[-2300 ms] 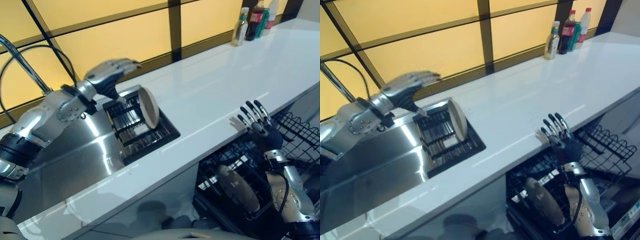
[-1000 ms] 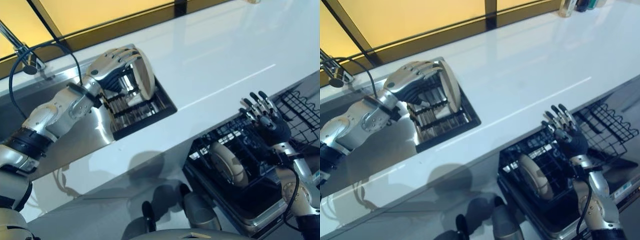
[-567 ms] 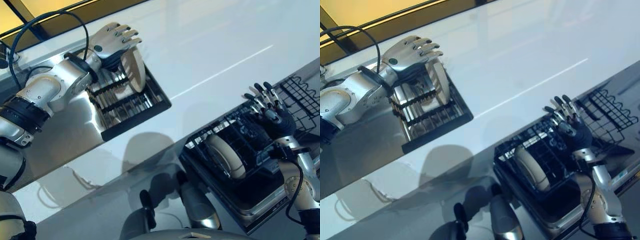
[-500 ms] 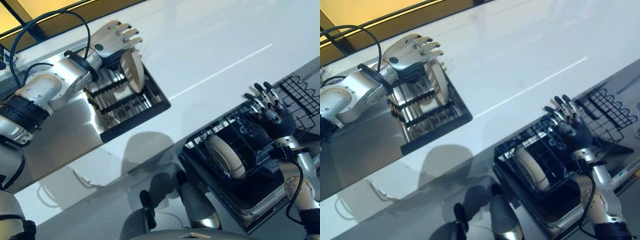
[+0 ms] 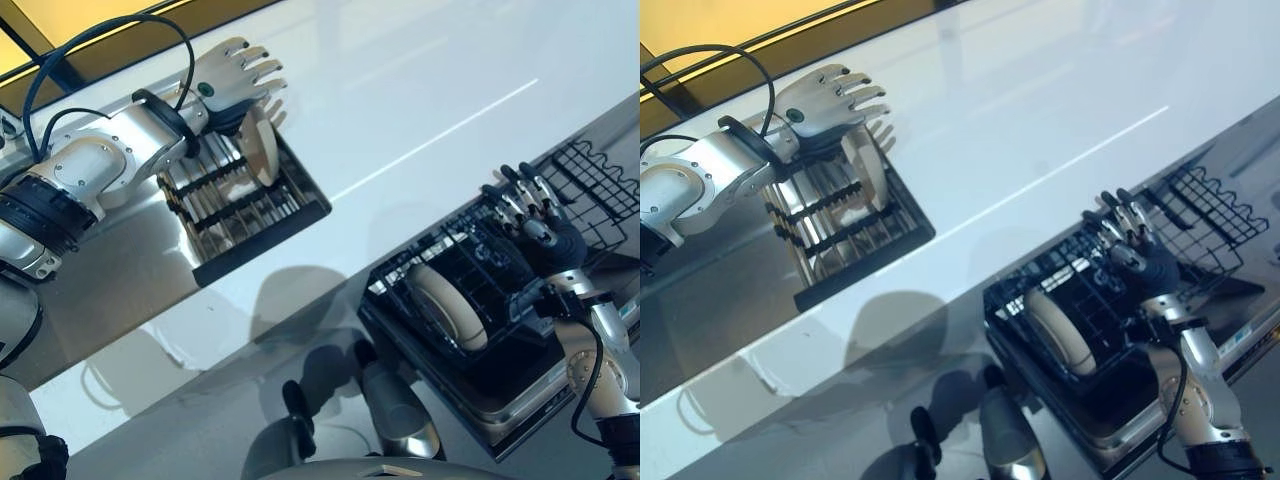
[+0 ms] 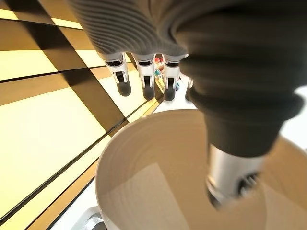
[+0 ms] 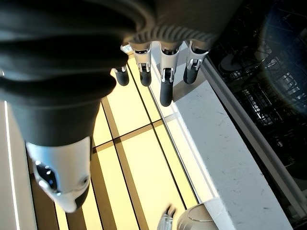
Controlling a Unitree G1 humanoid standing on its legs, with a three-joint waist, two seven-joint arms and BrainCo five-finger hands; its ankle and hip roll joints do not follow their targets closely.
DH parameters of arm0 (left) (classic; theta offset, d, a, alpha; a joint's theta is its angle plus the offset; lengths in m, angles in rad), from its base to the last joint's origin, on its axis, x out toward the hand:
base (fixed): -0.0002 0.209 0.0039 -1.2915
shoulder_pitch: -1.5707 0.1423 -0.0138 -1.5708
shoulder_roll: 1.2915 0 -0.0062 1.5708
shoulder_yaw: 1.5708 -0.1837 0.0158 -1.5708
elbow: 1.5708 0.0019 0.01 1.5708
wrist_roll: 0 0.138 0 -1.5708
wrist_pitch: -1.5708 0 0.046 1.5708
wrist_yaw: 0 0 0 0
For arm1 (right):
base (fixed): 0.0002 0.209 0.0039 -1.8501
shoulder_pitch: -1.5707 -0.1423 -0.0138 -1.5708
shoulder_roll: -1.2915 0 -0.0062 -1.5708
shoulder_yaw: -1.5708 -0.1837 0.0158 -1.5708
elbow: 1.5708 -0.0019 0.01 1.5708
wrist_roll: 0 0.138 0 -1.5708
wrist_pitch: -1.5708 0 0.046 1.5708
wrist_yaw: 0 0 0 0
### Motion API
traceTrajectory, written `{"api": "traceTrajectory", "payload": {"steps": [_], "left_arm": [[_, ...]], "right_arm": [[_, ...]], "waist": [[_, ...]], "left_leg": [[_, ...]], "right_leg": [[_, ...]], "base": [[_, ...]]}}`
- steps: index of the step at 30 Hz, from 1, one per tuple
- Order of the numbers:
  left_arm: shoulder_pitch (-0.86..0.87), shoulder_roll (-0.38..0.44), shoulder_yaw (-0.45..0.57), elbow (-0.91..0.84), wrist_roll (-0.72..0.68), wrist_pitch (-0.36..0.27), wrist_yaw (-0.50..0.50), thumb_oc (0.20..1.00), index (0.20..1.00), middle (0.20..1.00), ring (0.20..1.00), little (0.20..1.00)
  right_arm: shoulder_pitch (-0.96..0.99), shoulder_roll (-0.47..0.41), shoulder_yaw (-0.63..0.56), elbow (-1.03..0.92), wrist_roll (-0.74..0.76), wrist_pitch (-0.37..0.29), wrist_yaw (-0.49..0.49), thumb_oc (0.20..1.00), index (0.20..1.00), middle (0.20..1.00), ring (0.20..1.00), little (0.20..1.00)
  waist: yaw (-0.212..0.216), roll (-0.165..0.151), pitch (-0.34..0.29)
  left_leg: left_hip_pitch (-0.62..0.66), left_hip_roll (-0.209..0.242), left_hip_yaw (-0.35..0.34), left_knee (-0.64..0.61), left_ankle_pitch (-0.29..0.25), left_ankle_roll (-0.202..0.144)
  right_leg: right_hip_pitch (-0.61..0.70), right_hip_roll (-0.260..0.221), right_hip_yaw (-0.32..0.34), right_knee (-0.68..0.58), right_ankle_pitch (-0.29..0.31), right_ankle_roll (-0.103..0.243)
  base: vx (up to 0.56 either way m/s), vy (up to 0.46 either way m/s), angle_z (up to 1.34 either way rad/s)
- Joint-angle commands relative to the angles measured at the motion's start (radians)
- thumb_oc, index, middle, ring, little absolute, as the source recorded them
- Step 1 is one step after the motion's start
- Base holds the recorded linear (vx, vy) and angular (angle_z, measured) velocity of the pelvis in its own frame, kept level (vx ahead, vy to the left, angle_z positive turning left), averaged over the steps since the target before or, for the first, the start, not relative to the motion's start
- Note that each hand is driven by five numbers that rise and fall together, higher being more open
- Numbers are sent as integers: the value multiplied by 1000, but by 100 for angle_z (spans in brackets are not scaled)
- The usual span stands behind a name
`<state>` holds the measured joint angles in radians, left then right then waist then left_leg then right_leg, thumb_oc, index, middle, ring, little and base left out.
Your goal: Pick up plates and place into dishwasher.
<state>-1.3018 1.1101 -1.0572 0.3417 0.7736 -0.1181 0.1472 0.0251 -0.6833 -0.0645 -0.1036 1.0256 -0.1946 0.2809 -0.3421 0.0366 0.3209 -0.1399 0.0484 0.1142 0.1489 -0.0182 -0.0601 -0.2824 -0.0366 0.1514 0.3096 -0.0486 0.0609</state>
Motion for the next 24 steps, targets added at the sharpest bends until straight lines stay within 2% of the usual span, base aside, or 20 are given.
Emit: {"api": "traceTrajectory", "payload": {"steps": [1,6,12,24], "left_arm": [[-71,40,10,30,44,19,-9,200,200,200,200,200],[-94,29,-25,64,81,2,-84,200,200,200,200,200],[-119,31,-53,94,83,11,-62,200,200,200,200,200],[-65,68,-6,95,62,6,-40,200,200,200,200,200]], "right_arm": [[-55,-31,-15,-23,26,-60,9,1000,1000,1000,1000,1000],[-75,-35,-3,-23,27,-66,3,1000,1000,1000,1000,1000],[-78,-37,10,-22,30,-84,1,1000,1000,1000,1000,1000],[-61,-28,-1,-22,26,-65,9,1000,1000,1000,1000,1000]], "waist": [[-5,-16,-26],[-8,-17,-12],[-10,-20,-10],[1,-16,-36]], "left_leg": [[-51,57,26,29,22,-4],[-57,58,27,25,26,-5],[-60,62,34,26,25,-5],[-37,60,29,25,16,-2]], "right_leg": [[-23,-27,-11,-27,29,57],[-28,-29,-12,-27,32,57],[-28,-30,-13,-32,33,57],[4,-34,-18,-44,25,56]], "base": [[0,0,0],[-32,3,-1],[-5,-1,0],[4,0,0]]}}
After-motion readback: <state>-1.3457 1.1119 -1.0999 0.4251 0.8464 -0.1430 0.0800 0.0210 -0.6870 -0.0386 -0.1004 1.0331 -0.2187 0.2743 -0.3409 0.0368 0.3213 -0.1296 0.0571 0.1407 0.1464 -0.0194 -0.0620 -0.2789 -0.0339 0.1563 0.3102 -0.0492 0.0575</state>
